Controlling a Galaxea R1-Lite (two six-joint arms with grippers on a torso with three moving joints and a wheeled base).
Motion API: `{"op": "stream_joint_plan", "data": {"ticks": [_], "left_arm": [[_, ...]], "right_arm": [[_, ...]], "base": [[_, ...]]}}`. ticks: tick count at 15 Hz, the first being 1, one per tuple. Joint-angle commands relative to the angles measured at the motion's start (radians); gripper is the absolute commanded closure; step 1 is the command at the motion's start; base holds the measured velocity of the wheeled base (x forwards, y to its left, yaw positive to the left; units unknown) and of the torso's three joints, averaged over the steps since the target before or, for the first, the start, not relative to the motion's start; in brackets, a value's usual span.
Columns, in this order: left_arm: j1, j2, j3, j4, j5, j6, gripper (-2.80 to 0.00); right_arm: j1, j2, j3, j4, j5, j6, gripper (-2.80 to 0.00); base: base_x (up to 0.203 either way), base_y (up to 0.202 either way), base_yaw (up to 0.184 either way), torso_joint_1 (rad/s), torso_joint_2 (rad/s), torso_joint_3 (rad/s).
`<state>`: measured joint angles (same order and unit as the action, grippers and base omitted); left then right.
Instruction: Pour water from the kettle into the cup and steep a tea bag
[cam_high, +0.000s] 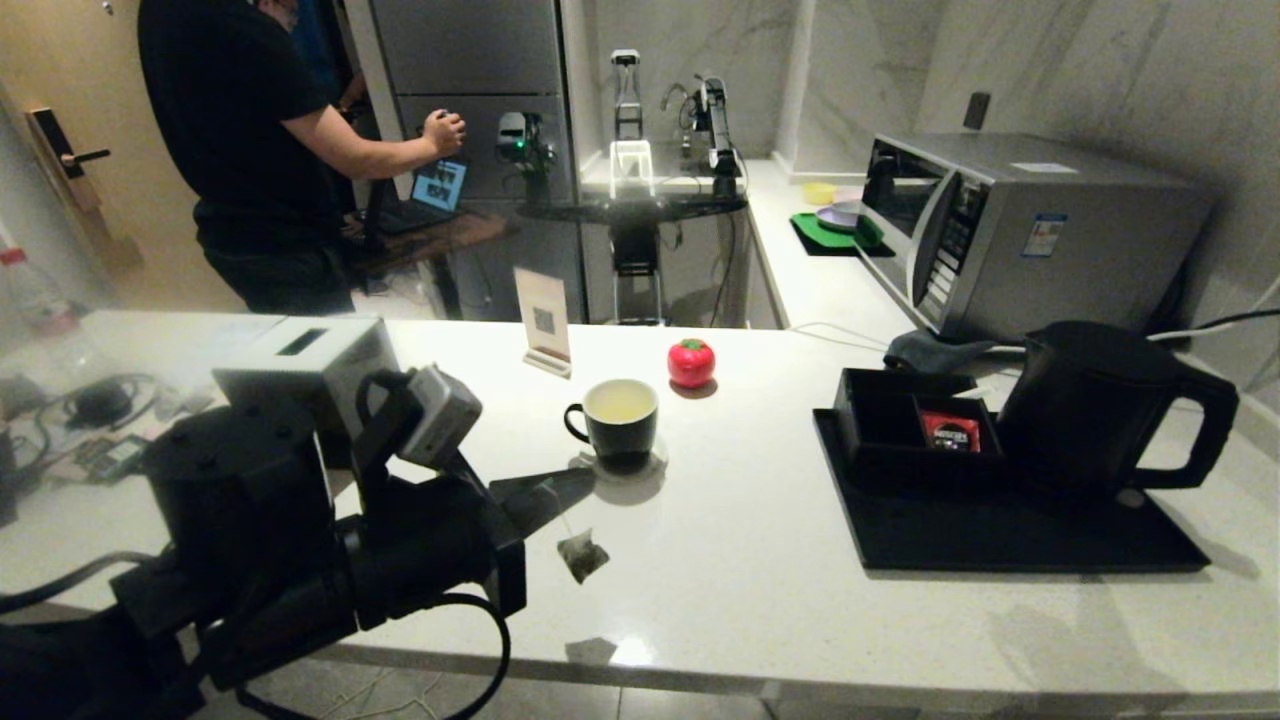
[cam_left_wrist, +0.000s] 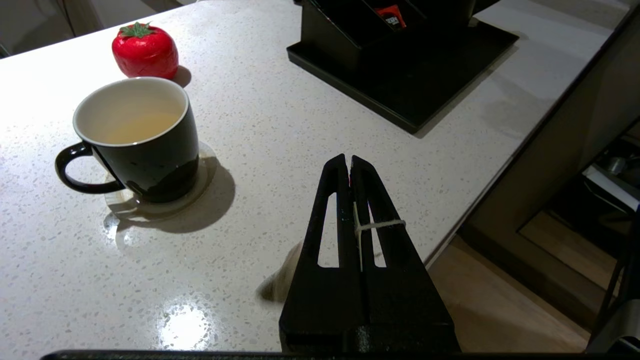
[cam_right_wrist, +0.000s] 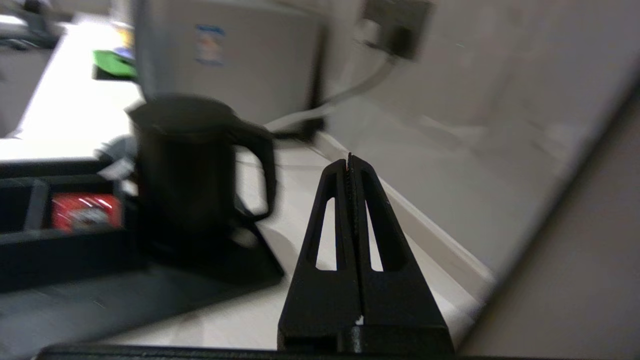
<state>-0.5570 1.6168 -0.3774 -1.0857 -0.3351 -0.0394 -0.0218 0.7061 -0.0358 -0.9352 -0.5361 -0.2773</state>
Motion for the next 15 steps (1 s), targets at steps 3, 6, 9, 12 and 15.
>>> {"op": "stream_joint_plan", "data": {"ticks": [3, 6, 9, 12, 15], "left_arm": [[0.000, 0.009, 0.000, -0.006, -0.002, -0.001, 0.00], [0.000, 0.021, -0.001, -0.008, -0.002, -0.001, 0.00], [0.000, 0.032, -0.008, -0.008, -0.004, -0.001, 0.00], [0.000, 0.034, -0.005, -0.008, -0.004, -0.001, 0.00], [0.000, 0.032, -0.001, -0.008, -0.004, -0.001, 0.00]], "right_arm": [[-0.032, -0.294, 0.026, 0.225, 0.005, -0.005, 0.00], [-0.026, -0.369, 0.034, 0.349, 0.173, -0.002, 0.00], [-0.025, -0.442, 0.034, 0.518, 0.387, 0.023, 0.00], [-0.023, -0.465, 0.034, 0.671, 0.494, 0.123, 0.00], [0.000, -0.537, 0.035, 0.803, 0.509, 0.163, 0.00]], "base": [[0.000, 0.000, 0.000, 0.000, 0.00, 0.000], [0.000, 0.000, 0.000, 0.000, 0.00, 0.000], [0.000, 0.000, 0.000, 0.000, 0.00, 0.000], [0.000, 0.000, 0.000, 0.000, 0.00, 0.000], [0.000, 0.000, 0.000, 0.000, 0.00, 0.000]]}}
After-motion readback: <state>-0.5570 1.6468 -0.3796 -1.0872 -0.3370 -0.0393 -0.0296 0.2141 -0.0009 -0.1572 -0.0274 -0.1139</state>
